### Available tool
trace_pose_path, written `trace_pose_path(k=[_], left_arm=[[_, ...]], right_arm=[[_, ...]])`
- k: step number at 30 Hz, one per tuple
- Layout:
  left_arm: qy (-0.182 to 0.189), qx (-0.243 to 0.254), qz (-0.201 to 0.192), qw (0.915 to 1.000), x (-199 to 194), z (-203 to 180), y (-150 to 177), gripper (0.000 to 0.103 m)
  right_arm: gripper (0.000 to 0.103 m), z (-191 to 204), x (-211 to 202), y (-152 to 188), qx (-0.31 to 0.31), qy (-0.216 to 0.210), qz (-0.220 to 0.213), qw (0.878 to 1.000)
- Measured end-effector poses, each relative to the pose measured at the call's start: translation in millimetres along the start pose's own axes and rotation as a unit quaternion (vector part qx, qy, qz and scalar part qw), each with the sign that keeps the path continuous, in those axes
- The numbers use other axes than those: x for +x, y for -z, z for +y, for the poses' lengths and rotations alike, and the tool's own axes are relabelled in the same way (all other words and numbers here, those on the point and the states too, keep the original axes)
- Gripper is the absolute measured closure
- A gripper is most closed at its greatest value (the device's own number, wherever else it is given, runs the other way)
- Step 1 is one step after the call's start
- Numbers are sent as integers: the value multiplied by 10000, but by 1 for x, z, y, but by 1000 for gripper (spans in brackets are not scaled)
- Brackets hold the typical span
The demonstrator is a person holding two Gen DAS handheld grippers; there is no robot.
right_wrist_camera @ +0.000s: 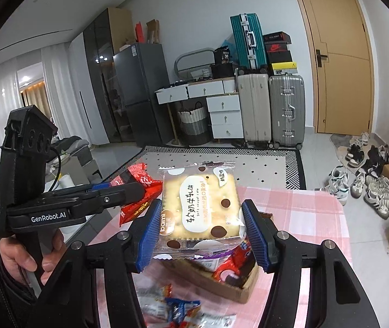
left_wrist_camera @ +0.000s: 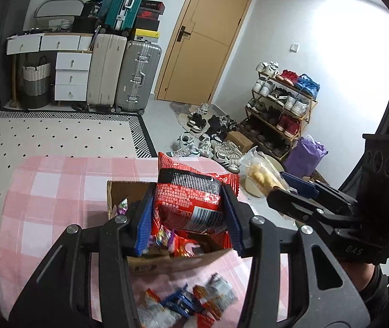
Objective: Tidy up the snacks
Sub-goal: 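Carry both held packages over the cardboard box with both tools, then open both tools to drop the packages into the box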
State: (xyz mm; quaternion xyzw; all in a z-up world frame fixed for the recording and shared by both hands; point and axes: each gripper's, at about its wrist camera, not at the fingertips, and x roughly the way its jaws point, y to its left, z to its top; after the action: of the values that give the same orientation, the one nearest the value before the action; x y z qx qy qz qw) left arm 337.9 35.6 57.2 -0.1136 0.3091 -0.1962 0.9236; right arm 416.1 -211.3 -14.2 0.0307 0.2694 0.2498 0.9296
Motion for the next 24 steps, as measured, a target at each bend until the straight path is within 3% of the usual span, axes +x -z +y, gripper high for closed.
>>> trace_pose_path(k=[7, 19, 24], left_arm=[[-45, 0, 327, 9995, 67, 21, -8, 60], [16, -336, 828, 9960, 154, 70, 16, 60], [-209, -423, 948, 9944, 169, 82, 24, 41]], right_arm=[[44, -23, 55, -7, 132, 11, 254, 9996], [43, -49, 126, 24, 314, 86, 747, 9967], [38, -54, 141, 34, 346, 77, 807, 9961]])
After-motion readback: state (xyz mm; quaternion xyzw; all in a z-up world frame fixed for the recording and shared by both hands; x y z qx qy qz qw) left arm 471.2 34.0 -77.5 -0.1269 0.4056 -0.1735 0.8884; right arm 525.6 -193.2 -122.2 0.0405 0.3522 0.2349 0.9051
